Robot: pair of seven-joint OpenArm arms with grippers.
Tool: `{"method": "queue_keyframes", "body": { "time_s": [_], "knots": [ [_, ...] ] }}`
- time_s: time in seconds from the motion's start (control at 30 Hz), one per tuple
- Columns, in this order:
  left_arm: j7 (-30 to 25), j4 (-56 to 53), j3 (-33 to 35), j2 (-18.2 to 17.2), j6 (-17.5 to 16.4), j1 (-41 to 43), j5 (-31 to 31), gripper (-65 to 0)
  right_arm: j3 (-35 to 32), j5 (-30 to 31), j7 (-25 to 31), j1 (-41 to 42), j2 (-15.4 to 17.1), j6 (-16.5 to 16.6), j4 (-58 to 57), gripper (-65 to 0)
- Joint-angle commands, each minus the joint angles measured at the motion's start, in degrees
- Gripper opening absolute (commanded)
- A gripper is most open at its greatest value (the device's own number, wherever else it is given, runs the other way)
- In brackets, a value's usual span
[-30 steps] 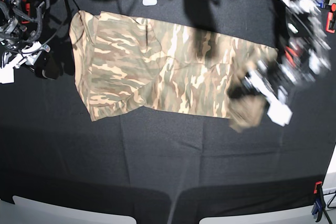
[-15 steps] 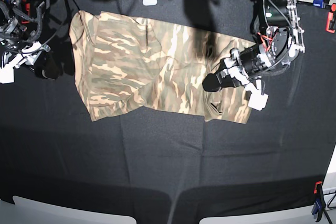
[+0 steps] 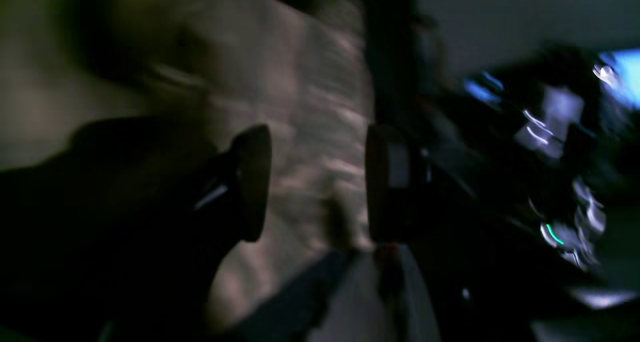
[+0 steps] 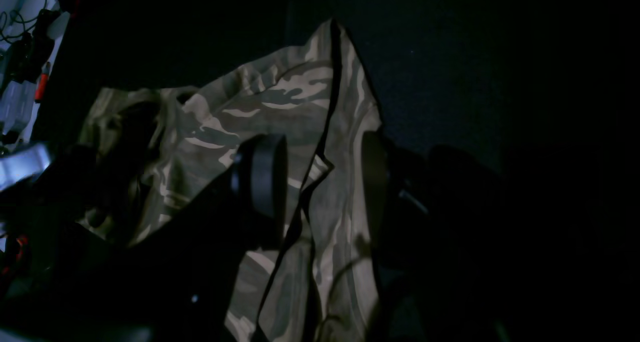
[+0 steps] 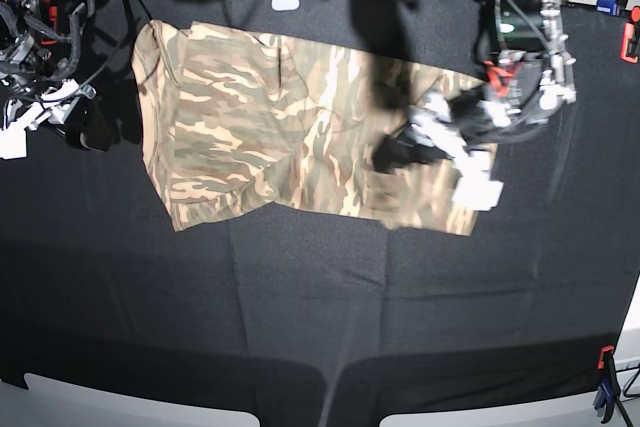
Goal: Layout the t-shirt on the table in an organized manner, then fold the t-shirt properly
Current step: 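Press the folded hem end down with the left gripper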
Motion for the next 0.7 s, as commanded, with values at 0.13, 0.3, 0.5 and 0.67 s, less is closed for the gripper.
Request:
{"method": "queue_keyframes", "body": {
  "time_s": [0.13,0.3,0.5,0.67],
  "knots": [
    [4.61,1.11,7.41,0.0,-6.01,-2.19,-8.31,-36.6,0.42,1.49,1.66,0.37,0.96,0.14,0.85,-41.1],
    [5.7,1.4,7.58,-1.95,-6.01,-8.33,-8.02,-36.6,0.42,1.49,1.66,0.37,0.96,0.14,0.85,-41.1],
    [-6.19,1.64,7.58,-8.94,-6.36,-14.56,7.69,-36.6,0.42,1.49,1.7,0.37,0.96,0.14,0.85,-41.1],
    [-25.79,1.51,7.8,-10.29,-2.58,-11.37,27.69,-36.6,0.42,1.49,2.56,0.37,0.94,0.14,0.85,-41.1]
  ]
}}
